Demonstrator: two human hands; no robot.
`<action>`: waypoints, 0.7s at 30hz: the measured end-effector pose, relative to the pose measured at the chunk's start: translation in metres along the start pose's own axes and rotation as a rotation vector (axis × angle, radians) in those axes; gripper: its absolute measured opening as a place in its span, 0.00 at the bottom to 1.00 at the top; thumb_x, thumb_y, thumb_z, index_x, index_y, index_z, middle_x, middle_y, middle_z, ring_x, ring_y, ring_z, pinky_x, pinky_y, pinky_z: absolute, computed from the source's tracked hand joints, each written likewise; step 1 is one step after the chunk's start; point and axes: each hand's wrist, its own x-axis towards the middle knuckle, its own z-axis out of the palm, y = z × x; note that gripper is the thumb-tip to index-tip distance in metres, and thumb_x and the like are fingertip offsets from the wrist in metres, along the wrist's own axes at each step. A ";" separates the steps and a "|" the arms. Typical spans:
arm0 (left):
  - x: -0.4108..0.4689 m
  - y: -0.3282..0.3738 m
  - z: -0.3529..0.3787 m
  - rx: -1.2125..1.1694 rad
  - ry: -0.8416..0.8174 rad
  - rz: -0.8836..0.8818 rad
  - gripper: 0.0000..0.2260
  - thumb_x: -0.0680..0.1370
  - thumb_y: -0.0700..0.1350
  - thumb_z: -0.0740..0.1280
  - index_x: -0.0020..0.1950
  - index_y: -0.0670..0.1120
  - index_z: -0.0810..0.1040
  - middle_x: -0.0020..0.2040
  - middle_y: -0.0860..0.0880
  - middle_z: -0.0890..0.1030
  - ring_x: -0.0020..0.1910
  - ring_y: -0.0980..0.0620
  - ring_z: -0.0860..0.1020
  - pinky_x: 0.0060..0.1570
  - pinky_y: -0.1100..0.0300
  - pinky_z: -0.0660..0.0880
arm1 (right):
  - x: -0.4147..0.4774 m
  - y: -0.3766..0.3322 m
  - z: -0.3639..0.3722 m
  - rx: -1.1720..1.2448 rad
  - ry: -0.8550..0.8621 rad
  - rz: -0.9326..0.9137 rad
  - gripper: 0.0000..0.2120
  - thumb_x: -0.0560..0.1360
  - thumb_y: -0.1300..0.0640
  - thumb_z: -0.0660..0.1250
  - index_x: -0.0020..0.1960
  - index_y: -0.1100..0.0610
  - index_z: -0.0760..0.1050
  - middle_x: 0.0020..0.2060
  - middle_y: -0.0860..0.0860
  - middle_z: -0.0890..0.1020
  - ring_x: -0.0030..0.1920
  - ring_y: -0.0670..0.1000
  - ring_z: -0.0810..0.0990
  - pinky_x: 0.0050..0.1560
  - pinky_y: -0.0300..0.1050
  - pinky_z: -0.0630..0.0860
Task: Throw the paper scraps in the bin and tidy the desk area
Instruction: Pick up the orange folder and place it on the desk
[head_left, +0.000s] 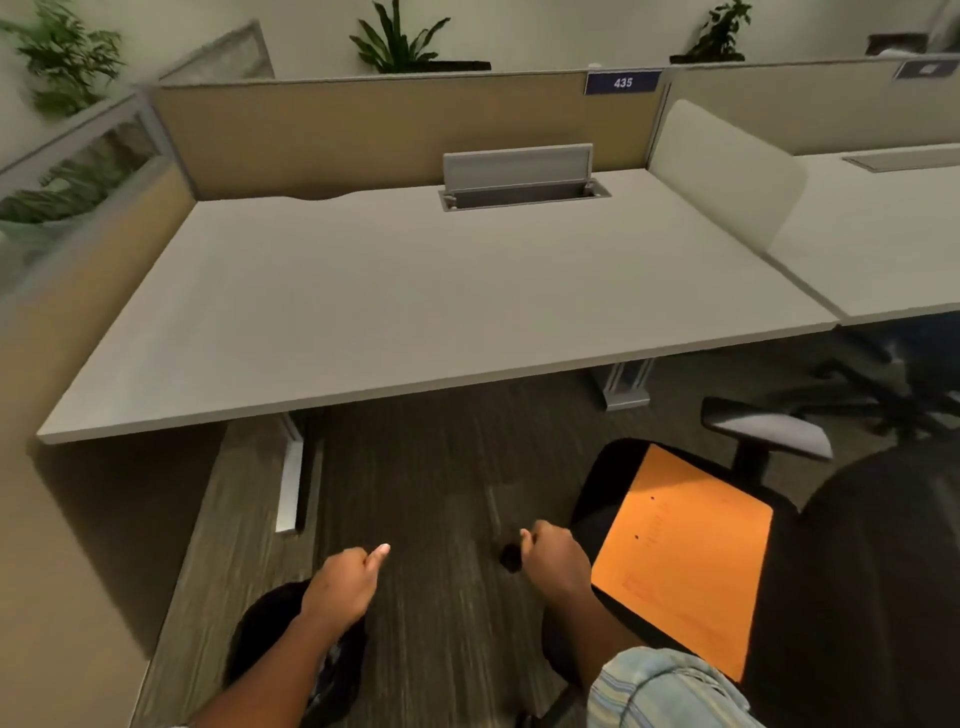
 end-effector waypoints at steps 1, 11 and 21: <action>0.003 0.009 0.003 0.006 -0.020 0.015 0.20 0.80 0.59 0.56 0.36 0.47 0.72 0.36 0.48 0.78 0.38 0.50 0.77 0.38 0.55 0.71 | 0.002 0.008 -0.004 0.013 0.004 0.027 0.12 0.79 0.47 0.57 0.43 0.53 0.74 0.40 0.51 0.80 0.40 0.52 0.79 0.39 0.46 0.73; 0.033 0.133 0.074 0.137 -0.274 0.197 0.19 0.80 0.58 0.57 0.38 0.46 0.74 0.40 0.46 0.81 0.42 0.46 0.80 0.42 0.54 0.73 | 0.026 0.120 -0.033 0.020 0.127 0.284 0.14 0.79 0.48 0.56 0.49 0.56 0.75 0.46 0.56 0.82 0.47 0.57 0.81 0.44 0.47 0.75; 0.044 0.249 0.170 0.260 -0.483 0.349 0.15 0.79 0.57 0.60 0.42 0.48 0.73 0.41 0.49 0.79 0.38 0.52 0.77 0.37 0.55 0.72 | 0.038 0.212 -0.051 0.094 0.186 0.511 0.13 0.80 0.49 0.57 0.48 0.55 0.76 0.43 0.53 0.82 0.41 0.51 0.79 0.41 0.45 0.76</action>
